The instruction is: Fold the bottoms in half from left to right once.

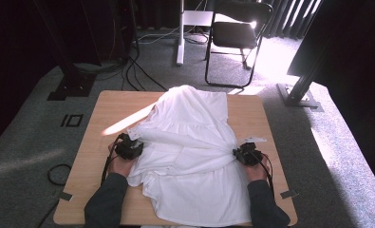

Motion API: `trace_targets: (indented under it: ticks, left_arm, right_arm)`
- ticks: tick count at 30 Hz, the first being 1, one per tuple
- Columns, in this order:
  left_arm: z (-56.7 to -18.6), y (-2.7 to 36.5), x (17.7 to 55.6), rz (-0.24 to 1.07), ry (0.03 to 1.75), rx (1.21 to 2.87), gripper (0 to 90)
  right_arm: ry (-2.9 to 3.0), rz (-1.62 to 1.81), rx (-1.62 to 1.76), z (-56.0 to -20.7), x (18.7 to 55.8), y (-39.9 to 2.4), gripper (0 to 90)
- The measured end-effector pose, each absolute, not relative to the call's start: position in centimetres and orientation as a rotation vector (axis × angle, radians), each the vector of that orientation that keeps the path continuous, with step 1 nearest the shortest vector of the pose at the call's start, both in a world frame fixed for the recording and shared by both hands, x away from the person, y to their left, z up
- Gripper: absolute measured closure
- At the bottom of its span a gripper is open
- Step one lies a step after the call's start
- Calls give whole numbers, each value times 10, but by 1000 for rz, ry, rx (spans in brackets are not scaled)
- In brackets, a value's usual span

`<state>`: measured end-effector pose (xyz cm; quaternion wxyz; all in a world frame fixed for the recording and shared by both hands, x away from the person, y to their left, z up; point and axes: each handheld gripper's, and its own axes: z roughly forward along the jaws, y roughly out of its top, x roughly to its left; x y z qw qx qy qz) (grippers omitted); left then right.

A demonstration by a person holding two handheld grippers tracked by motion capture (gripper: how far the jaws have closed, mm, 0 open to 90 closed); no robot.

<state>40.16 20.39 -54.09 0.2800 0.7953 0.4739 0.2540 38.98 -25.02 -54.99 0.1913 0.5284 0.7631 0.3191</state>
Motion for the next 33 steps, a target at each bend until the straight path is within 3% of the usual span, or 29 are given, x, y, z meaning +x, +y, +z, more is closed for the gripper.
trace_targets:
  ticks: [5, 10, 15, 17, 19, 20, 21, 22, 23, 30, 33]
  left_arm:
    - [-533, 206, 395, 641, 1269, 2108, 546]
    - [-516, 208, 377, 612, 1219, 2056, 512]
    - [-512, 207, 362, 622, 1183, 2062, 477]
    - [-508, 210, 341, 624, 1141, 2068, 453]
    - [-508, 211, 335, 623, 1133, 2068, 434]
    - [-509, 215, 323, 588, 1137, 2052, 426]
    - [-509, 215, 323, 588, 1137, 2052, 421]
    - [-512, 217, 310, 553, 1128, 2056, 416]
    - [-514, 217, 303, 558, 1131, 2063, 399]
    - [-527, 200, 269, 579, 1097, 2100, 299]
    - [-530, 193, 268, 608, 1133, 2082, 132]
  right_arm:
    - [2065, 899, 1480, -526, 391, -239, 607]
    - [2137, 1087, 1305, -502, 377, -212, 521]
    - [2223, 1140, 1284, -509, 380, -191, 459]
    - [2271, 1098, 1289, -520, 386, -180, 407]
    - [2288, 1087, 1293, -524, 388, -178, 419]
    - [2335, 1091, 1297, -529, 390, -176, 568]
    - [2335, 1091, 1297, -529, 390, -176, 568]
    - [2367, 1102, 1282, -531, 388, -176, 755]
    - [2366, 1092, 1270, -531, 385, -177, 813]
    - [2268, 1139, 1196, -511, 353, -193, 884]
    - [2231, 1161, 1172, -502, 339, -203, 886]
